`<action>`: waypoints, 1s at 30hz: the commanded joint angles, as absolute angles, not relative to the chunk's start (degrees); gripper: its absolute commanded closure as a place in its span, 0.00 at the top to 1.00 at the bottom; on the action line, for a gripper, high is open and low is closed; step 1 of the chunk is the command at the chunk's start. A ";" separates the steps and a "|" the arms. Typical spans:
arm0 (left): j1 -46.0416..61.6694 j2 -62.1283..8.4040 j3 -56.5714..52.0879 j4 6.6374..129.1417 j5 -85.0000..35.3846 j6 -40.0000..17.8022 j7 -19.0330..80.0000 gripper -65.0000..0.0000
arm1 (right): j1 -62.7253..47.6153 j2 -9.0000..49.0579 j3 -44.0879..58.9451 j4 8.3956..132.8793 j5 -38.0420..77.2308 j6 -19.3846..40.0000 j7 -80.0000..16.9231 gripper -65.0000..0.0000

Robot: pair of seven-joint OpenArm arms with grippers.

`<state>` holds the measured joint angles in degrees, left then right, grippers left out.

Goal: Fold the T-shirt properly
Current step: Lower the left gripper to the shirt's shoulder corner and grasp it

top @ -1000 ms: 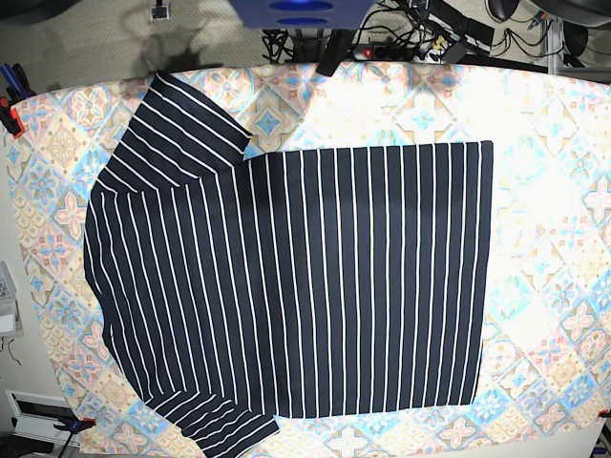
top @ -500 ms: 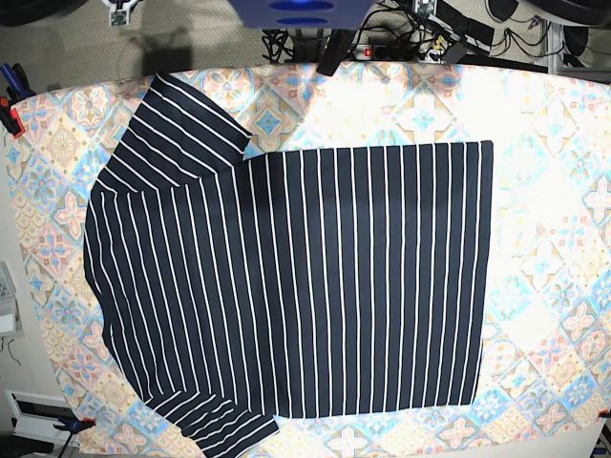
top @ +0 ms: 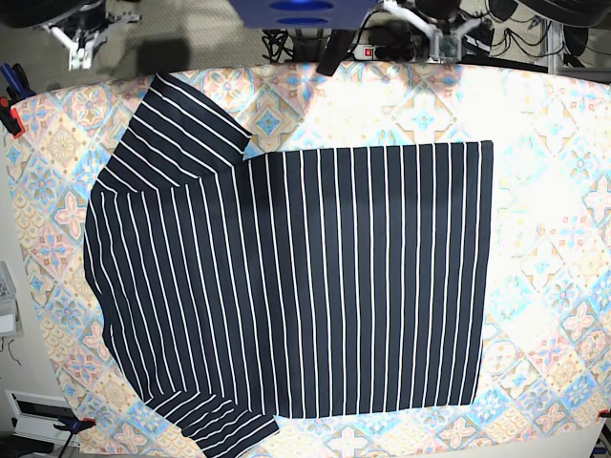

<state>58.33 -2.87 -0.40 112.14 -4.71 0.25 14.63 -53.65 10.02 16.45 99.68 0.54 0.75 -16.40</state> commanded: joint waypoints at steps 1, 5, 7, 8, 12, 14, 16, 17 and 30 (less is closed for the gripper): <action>57.98 -2.95 -0.48 113.98 -6.02 0.40 14.90 0.00 | -54.46 10.51 16.84 102.11 0.57 0.40 -16.31 0.00; 52.62 -2.95 -0.66 114.33 -11.91 0.40 21.32 0.00 | -54.02 10.51 16.84 107.03 0.48 0.40 -19.47 0.00; 50.51 -2.95 -1.36 114.42 -15.08 0.40 23.96 0.00 | -52.97 10.51 16.84 108.09 0.48 0.40 -19.56 0.00; 49.36 -2.86 -2.33 114.42 -17.19 0.40 25.10 0.00 | -52.62 10.51 16.84 108.26 0.48 0.40 -19.56 0.00; 44.09 -2.59 -8.22 114.24 -28.97 0.40 31.69 0.00 | -52.44 10.51 16.84 108.44 0.48 0.40 -19.56 0.00; 41.54 -2.59 -12.26 114.15 -34.95 0.40 35.65 0.00 | -52.35 10.59 16.84 108.44 0.48 0.40 -19.56 0.00; 39.34 -2.42 -16.66 114.07 -40.57 0.40 39.08 0.00 | -52.35 10.59 16.75 108.44 0.48 0.40 -19.56 0.00; 38.55 -2.42 -18.51 113.45 -42.68 0.40 40.13 0.01 | -52.18 10.59 16.57 108.44 0.48 0.40 -19.56 0.00; 31.87 0.31 -29.93 104.22 -49.01 0.48 42.77 0.40 | -50.07 10.51 16.84 108.44 0.48 0.40 -21.49 0.00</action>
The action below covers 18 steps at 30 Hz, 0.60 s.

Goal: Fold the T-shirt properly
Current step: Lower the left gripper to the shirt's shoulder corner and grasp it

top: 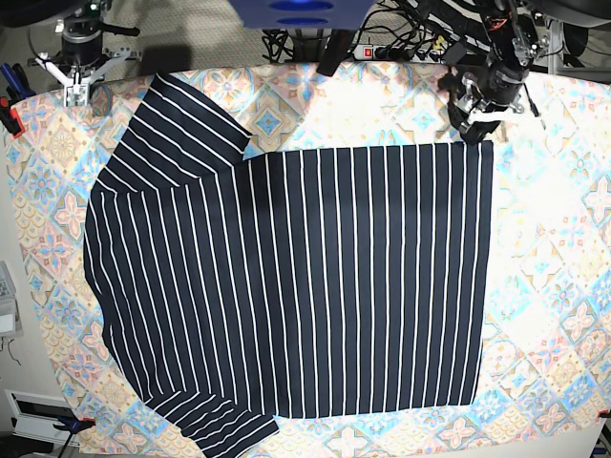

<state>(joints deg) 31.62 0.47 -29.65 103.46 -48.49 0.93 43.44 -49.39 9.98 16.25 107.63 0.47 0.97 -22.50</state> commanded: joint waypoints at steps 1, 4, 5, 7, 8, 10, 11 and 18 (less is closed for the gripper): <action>31.25 0.31 -30.29 102.81 -49.63 0.48 42.77 0.41 | -50.07 10.51 16.75 108.44 0.48 0.40 -21.49 0.00; 29.41 0.13 -30.46 98.68 -52.18 0.48 42.77 0.42 | -49.98 10.51 16.48 108.44 0.48 0.40 -21.49 0.00; 28.88 0.04 -30.46 97.54 -52.88 0.48 42.77 0.42 | -49.71 10.51 16.48 108.44 0.48 0.40 -21.49 0.00; 27.82 0.04 -30.46 95.08 -53.93 0.48 42.77 0.42 | -49.19 10.51 16.48 108.44 0.48 0.40 -21.49 0.00; 27.21 0.04 -30.46 93.76 -54.20 0.48 42.77 0.42 | -49.19 10.51 16.57 108.44 0.48 0.40 -21.49 0.00; 26.24 0.04 -30.46 91.82 -54.46 0.48 42.77 0.42 | -49.19 10.51 16.66 108.44 0.48 0.40 -21.49 0.00; 25.80 0.13 -30.46 91.38 -54.46 0.48 42.77 0.42 | -49.19 10.51 16.75 108.44 0.48 0.40 -21.49 0.00; 22.81 0.40 -30.46 90.95 -54.29 0.48 42.59 0.42 | -49.19 10.51 16.84 108.44 0.48 0.40 -21.49 0.00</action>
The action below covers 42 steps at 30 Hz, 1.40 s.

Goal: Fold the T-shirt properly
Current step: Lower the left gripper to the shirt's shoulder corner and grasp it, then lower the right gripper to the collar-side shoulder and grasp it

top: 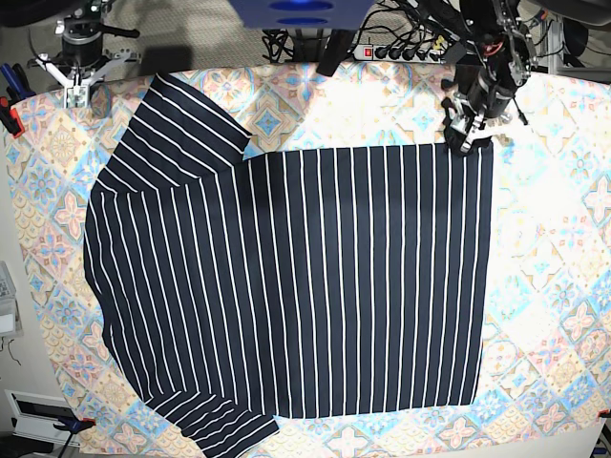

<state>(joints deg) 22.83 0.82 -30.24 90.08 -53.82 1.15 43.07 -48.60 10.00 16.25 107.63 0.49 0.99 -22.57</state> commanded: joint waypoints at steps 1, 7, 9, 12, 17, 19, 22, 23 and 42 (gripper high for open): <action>22.46 0.40 -30.46 90.68 -54.20 0.48 42.59 0.42 | -49.19 10.51 16.84 108.44 0.48 0.40 -21.49 0.00; 18.86 0.13 -30.55 83.30 -54.37 0.48 42.42 0.42 | -49.19 10.51 16.84 108.44 0.48 0.40 -21.49 0.00; 18.51 0.13 -30.55 82.68 -54.37 0.48 42.33 0.42 | -49.19 10.51 16.84 108.44 0.48 0.40 -21.49 0.00; 18.77 0.31 -30.37 82.68 -54.46 0.40 42.77 0.32 | -49.01 10.42 16.75 108.44 0.48 0.40 -21.49 0.00; 19.12 0.22 -30.29 82.68 -54.46 0.31 42.77 0.00 | -46.11 10.33 16.57 108.44 0.66 0.40 -26.59 0.12; 19.74 0.04 -30.37 82.68 -54.46 0.31 42.77 0.00 | -45.41 10.24 16.31 108.44 0.66 0.40 -27.65 0.20; 20.26 0.04 -30.37 82.77 -54.46 0.31 42.77 0.00 | -44.53 10.33 14.46 108.79 0.75 0.40 -27.91 0.26; 20.26 -0.04 -30.37 82.86 -54.46 0.31 42.77 0.00 | -44.18 10.42 13.58 108.79 0.75 0.40 -28.00 0.28; 20.35 -0.92 -30.29 82.95 -54.37 0.31 42.77 0.00 | -36.35 10.51 9.36 107.30 18.07 0.40 -36.88 0.46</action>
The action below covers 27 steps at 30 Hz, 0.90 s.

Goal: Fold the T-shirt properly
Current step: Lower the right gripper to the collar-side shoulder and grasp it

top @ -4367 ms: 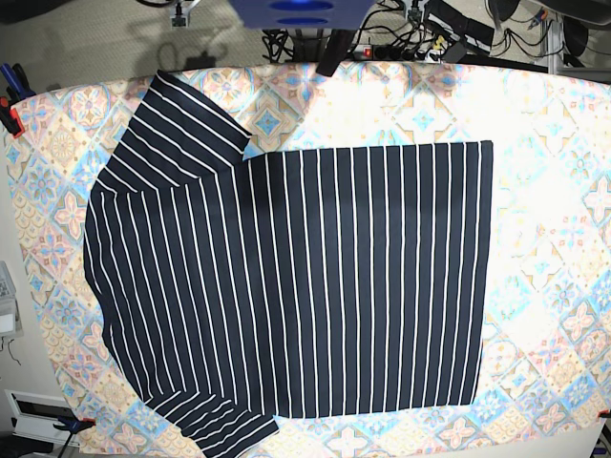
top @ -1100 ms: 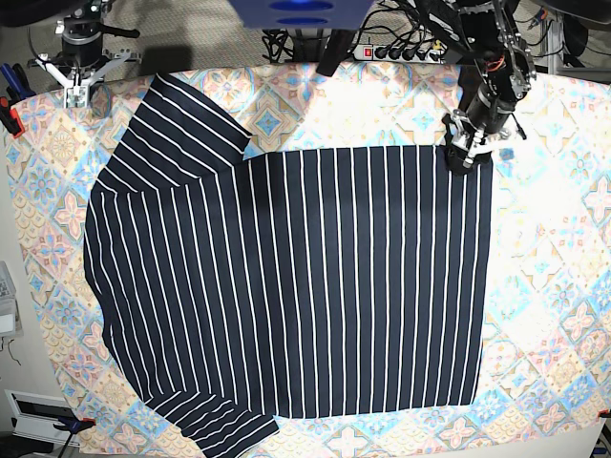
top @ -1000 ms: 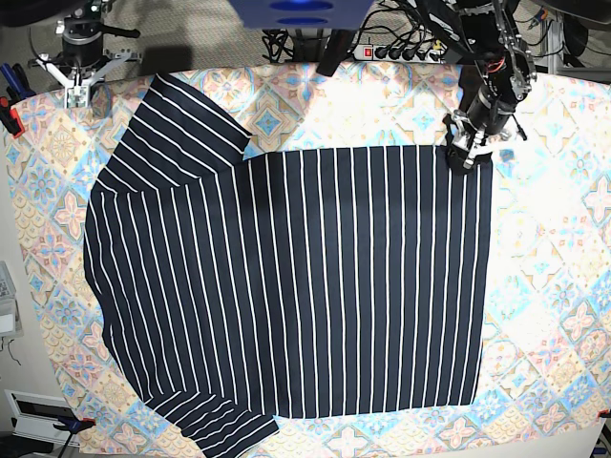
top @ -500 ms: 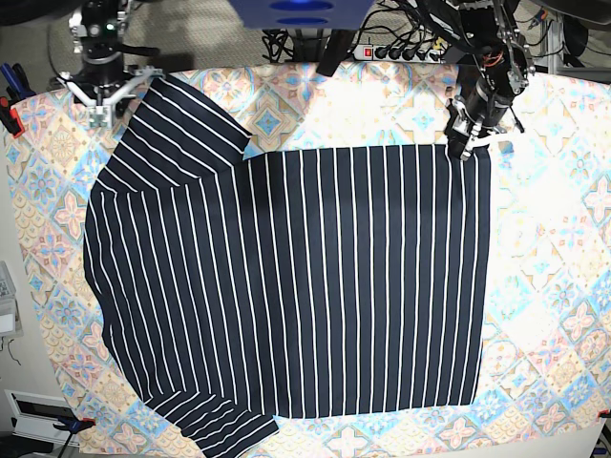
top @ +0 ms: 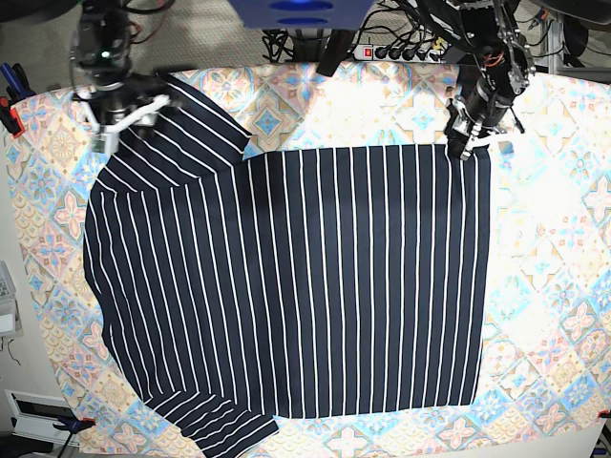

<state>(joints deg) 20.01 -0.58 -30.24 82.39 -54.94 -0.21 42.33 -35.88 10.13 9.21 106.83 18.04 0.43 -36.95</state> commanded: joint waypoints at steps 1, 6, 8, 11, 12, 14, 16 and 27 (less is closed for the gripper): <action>20.35 -1.01 -30.29 82.95 -54.37 0.31 42.77 0.00 | -36.35 10.51 9.98 106.51 18.07 0.40 -36.88 0.46; 20.26 -1.19 -30.37 82.95 -54.37 0.31 42.77 0.00 | -34.24 10.51 10.95 102.64 18.24 0.40 -36.97 0.46; 20.26 -1.19 -30.37 82.95 -54.37 0.31 42.77 0.00 | -34.24 10.51 10.77 102.11 18.24 0.40 -36.97 0.46; 20.26 -1.19 -30.29 82.95 -54.37 0.31 42.77 0.00 | -34.24 10.33 10.68 102.02 18.24 0.48 -37.05 0.46; 20.26 -1.19 -30.29 82.95 -54.37 0.31 42.77 0.00 | -34.24 10.24 10.68 101.93 18.33 0.48 -37.05 0.46; 20.26 -1.19 -30.20 82.95 -54.37 0.31 42.77 0.00 | -34.24 10.24 10.59 101.14 18.33 0.48 -37.05 0.46; 20.26 -1.19 -30.20 82.95 -54.37 0.31 42.77 0.00 | -34.15 10.24 10.07 99.65 18.33 0.57 -37.05 0.46; 20.26 -1.19 -30.20 82.95 -54.37 0.31 42.77 0.00 | -31.96 10.24 5.23 96.31 18.33 0.66 -36.97 0.45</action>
<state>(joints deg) 20.01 -0.84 -30.20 82.39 -54.89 -0.19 42.46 -31.70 9.72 5.08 95.57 18.44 0.78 -37.58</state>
